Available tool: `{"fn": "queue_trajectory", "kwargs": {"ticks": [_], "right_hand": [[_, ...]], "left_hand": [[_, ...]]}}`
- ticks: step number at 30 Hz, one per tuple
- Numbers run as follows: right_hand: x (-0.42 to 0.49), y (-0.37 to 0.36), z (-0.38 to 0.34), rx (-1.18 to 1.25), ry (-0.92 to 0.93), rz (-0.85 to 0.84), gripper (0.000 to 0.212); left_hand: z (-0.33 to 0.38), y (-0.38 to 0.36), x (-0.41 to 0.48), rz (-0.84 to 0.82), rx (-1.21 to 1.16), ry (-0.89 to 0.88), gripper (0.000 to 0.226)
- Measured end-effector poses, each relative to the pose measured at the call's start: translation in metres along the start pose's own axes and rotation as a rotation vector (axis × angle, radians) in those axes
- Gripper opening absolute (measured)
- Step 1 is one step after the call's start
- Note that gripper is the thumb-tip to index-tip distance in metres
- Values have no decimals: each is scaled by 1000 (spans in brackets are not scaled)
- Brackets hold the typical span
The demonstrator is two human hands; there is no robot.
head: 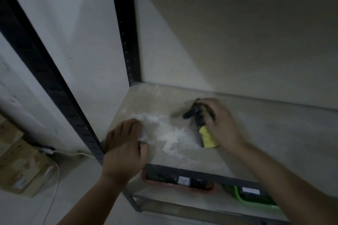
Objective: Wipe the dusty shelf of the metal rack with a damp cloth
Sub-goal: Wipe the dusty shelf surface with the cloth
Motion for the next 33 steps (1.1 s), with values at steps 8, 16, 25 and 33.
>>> {"fn": "queue_trajectory", "kwargs": {"ticks": [8, 16, 25, 33], "right_hand": [[-81, 78, 99, -508, -298, -107, 63], [-94, 46, 45, -588, -226, 65, 55], [-62, -65, -76, -438, -37, -28, 38], [-71, 38, 30, -562, -298, -15, 52]], "left_hand": [[12, 25, -23, -37, -399, -99, 37], [-81, 114, -58, 385, -582, 411, 39], [-54, 133, 34, 281, -906, 350, 25], [-54, 129, 33, 424, -966, 369, 21]]}}
Point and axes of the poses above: each hand's wrist, its own x-axis towards the middle knuckle, its own y-axis out of the back of the hand, z = x × y, the point moved 9 cm from there along x, towards the middle knuckle, and after that the axes turned 5 degrees about z, right-handed, at the moved point
